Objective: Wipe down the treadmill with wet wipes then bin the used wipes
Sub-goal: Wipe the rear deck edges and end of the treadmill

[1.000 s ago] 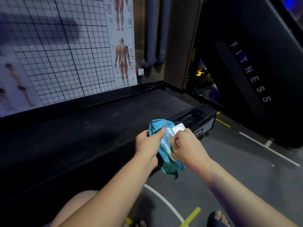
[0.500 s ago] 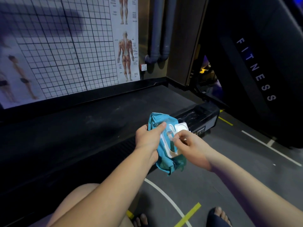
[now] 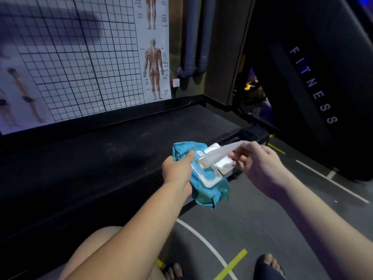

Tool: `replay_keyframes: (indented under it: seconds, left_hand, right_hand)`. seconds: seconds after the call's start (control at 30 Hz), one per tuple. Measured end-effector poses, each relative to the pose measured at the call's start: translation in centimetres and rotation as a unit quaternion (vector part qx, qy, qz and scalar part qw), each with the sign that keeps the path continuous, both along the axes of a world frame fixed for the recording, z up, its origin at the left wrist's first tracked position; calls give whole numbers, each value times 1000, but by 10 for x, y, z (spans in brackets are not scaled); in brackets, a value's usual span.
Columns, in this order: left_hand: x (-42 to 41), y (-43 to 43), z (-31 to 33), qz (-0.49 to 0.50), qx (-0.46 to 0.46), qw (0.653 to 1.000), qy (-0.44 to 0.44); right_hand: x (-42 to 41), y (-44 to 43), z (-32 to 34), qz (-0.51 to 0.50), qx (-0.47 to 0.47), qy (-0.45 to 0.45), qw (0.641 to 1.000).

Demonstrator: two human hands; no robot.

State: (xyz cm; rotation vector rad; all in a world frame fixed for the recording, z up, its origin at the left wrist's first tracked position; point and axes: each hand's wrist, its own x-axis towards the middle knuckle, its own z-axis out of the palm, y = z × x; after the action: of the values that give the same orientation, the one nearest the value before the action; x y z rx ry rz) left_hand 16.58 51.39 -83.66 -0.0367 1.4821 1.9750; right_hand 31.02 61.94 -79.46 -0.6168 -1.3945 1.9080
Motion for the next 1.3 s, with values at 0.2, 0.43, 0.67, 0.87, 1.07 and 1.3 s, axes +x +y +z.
replay_keyframes:
  seconds: [0.2, 0.43, 0.67, 0.87, 1.07, 1.3]
  left_hand:
    - [0, -2, -6, -10, -6, 1000, -3]
    - [-5, -8, -1, -29, 7, 999, -18]
    - [-14, -17, -17, 2, -23, 1000, -13]
    - [-32, -22, -21, 91, -19, 996, -11]
    - [-36, 3, -11, 119, 2, 992, -29]
    - [-53, 42, -16, 133, -37, 990, -8]
  right_hand:
    - [5, 2, -10, 27, 48, -98, 994]
    - [0, -17, -20, 80, 97, -189, 974]
    - [-6, -26, -28, -4, 98, -158, 983]
    - [12, 6, -13, -134, -30, -47, 989]
    - [13, 32, 2, -154, -18, 7, 988]
    - [9, 78, 18, -294, 87, 1, 952]
